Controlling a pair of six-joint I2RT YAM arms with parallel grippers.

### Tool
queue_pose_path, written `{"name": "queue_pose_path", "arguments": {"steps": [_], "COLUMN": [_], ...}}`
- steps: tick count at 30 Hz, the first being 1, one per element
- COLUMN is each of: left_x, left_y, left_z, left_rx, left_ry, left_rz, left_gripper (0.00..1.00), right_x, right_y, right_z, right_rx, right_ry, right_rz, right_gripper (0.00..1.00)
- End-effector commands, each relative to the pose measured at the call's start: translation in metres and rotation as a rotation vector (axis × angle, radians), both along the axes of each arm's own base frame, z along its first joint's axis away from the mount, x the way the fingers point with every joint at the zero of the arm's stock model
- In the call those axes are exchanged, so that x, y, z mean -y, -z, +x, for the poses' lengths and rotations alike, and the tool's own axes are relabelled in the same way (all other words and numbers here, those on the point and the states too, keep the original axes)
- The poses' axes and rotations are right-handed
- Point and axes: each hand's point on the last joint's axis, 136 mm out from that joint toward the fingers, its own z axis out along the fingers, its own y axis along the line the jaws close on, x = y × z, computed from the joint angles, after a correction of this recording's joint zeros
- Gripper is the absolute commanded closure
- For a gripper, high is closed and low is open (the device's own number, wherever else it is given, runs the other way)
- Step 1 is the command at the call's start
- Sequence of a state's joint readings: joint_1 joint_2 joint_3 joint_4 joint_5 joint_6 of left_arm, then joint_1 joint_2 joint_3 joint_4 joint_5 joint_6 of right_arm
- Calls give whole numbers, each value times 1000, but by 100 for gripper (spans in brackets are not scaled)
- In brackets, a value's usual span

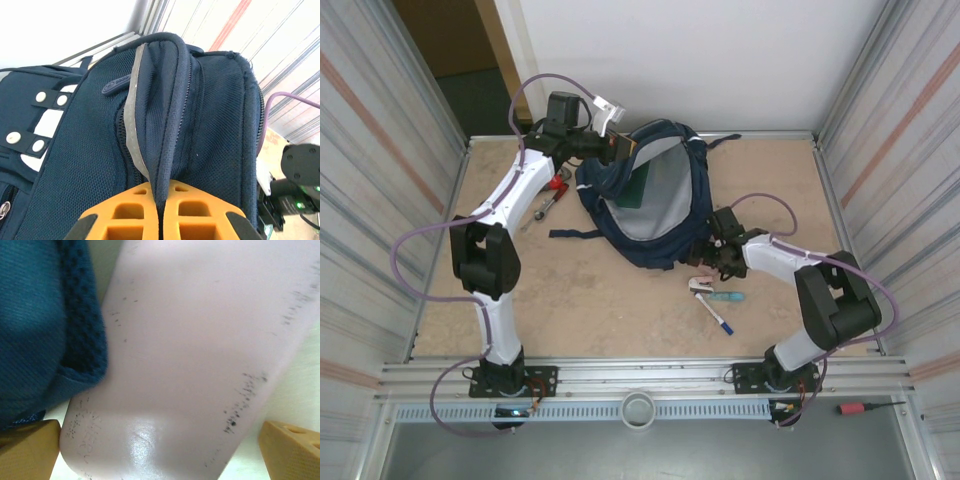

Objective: Pack the student bag

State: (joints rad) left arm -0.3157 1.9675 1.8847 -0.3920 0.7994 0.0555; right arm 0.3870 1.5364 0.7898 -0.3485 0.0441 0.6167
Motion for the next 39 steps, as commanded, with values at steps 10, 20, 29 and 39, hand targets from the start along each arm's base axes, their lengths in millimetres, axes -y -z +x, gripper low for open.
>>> {"name": "queue_pose_path", "arguments": {"steps": [10, 20, 29, 39], "left_x": [6, 8, 15, 19], "left_y": [-40, -39, -37, -41], "left_z": [-3, -7, -12, -11], "left_rx": [151, 153, 150, 143], "left_ry": [52, 65, 79, 80], "left_rz": [-58, -54, -49, -59], "left_gripper": [100, 100, 100, 100], "right_x": [61, 66, 78, -49], "right_y": [-1, 12, -34, -148], "right_z": [11, 36, 35, 22], "right_rx": [-38, -98, 19, 282], "right_ry": [147, 92, 65, -314], "right_rz": [-1, -41, -42, 259], "right_gripper": [14, 16, 50, 53]}}
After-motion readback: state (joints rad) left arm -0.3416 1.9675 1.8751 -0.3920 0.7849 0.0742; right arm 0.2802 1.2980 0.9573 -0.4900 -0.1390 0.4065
